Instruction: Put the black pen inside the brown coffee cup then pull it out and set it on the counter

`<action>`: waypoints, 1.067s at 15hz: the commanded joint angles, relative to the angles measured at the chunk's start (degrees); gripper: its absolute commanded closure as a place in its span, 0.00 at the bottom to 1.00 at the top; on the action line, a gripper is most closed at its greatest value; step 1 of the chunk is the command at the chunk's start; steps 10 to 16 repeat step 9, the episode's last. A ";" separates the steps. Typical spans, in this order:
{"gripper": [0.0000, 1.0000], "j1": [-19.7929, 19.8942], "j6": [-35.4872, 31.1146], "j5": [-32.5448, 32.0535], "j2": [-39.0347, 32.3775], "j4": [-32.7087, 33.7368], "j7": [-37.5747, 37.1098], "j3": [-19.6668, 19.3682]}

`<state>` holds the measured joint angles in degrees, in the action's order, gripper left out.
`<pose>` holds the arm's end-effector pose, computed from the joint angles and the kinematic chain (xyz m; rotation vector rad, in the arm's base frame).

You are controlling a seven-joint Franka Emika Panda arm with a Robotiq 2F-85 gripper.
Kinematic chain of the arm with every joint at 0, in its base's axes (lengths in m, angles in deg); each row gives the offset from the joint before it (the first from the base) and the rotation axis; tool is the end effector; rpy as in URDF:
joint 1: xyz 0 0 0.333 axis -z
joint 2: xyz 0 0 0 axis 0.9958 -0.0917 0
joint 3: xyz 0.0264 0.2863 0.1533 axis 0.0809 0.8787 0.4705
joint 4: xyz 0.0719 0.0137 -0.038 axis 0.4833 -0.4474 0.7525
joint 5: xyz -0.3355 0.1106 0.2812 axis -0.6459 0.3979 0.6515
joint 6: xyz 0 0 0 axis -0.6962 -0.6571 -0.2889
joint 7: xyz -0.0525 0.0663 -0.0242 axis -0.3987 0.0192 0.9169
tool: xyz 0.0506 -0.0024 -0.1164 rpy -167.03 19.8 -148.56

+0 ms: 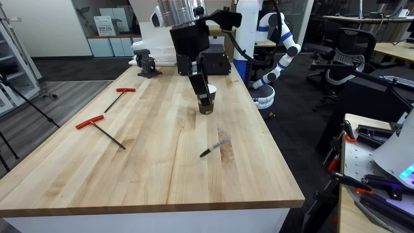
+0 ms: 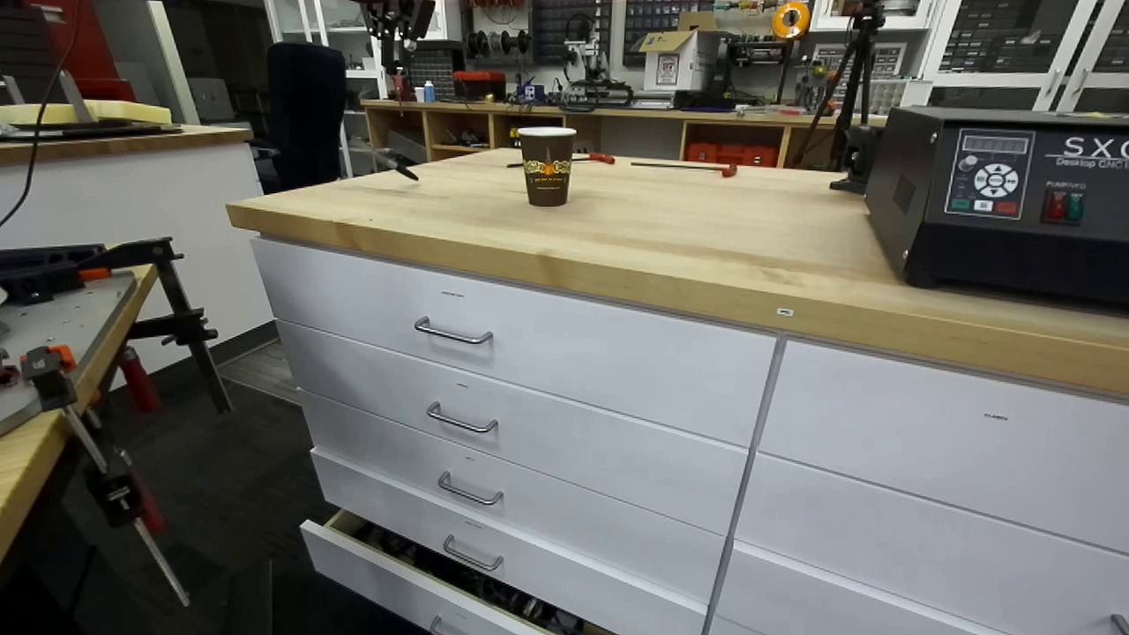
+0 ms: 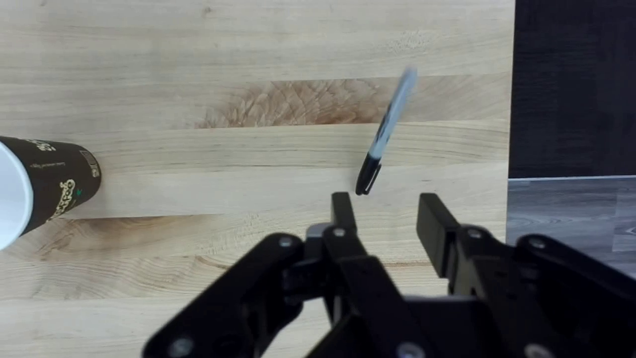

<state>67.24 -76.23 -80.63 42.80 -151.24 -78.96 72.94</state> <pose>0.5866 0.3420 0.3468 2.9445 0.8735 -0.2596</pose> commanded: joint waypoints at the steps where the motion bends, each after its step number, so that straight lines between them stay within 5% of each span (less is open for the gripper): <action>1: 0.31 0.52 -0.39 0.71 0.11 -0.25 0.74 -0.64; 4: 0.11 0.71 -0.35 0.72 0.19 -0.43 0.33 -1.00; 5: 0.30 0.21 0.13 0.08 -0.50 0.25 0.01 -0.95; 8: 0.11 0.28 0.12 0.08 -0.53 0.24 0.01 -1.02; 16: 0.11 0.28 0.12 0.08 -0.53 0.24 0.01 -1.02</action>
